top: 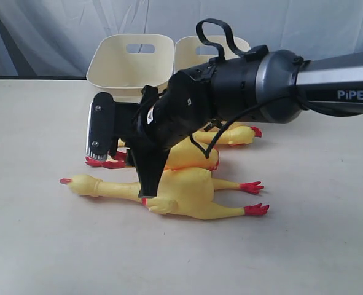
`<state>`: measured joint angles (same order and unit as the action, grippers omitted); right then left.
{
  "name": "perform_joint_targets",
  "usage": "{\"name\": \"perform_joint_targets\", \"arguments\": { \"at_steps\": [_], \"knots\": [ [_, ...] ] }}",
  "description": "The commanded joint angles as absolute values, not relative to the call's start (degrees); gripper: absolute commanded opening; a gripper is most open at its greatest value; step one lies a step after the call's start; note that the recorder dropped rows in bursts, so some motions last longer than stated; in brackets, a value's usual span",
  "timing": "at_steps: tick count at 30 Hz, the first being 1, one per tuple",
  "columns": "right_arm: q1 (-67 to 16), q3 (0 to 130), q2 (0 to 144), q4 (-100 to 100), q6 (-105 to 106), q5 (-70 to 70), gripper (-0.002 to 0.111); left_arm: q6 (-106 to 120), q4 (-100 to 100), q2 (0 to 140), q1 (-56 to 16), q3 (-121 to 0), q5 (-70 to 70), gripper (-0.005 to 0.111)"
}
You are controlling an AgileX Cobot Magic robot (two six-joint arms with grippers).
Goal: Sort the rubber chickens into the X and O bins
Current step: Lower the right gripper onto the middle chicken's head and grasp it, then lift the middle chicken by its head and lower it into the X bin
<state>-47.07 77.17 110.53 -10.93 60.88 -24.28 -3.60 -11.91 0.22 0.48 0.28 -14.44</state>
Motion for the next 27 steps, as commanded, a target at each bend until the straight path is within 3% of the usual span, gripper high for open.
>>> {"name": "perform_joint_targets", "arguments": {
  "at_steps": [1,7,10,14,27],
  "knots": [
    [-47.1,77.2,110.9,-10.6,60.8,-25.1,0.024,-3.9,-11.9,0.0,0.4,0.0,-13.3,0.000],
    [-47.1,77.2,111.5,-10.5,60.8,-26.4,0.031,-3.9,-11.9,0.0,0.4,0.0,-13.3,0.000],
    [-47.1,77.2,111.7,-10.5,60.8,-26.4,0.023,-3.9,-11.9,0.0,0.4,0.0,-13.3,0.000],
    [-47.1,77.2,111.7,-10.4,60.8,-26.4,0.000,-3.9,-11.9,0.0,0.4,0.0,-13.3,0.000],
    [-47.1,77.2,108.7,-10.4,60.8,-26.3,-0.001,-3.9,-11.9,0.0,0.4,0.0,-13.3,0.000]
  ]
}}
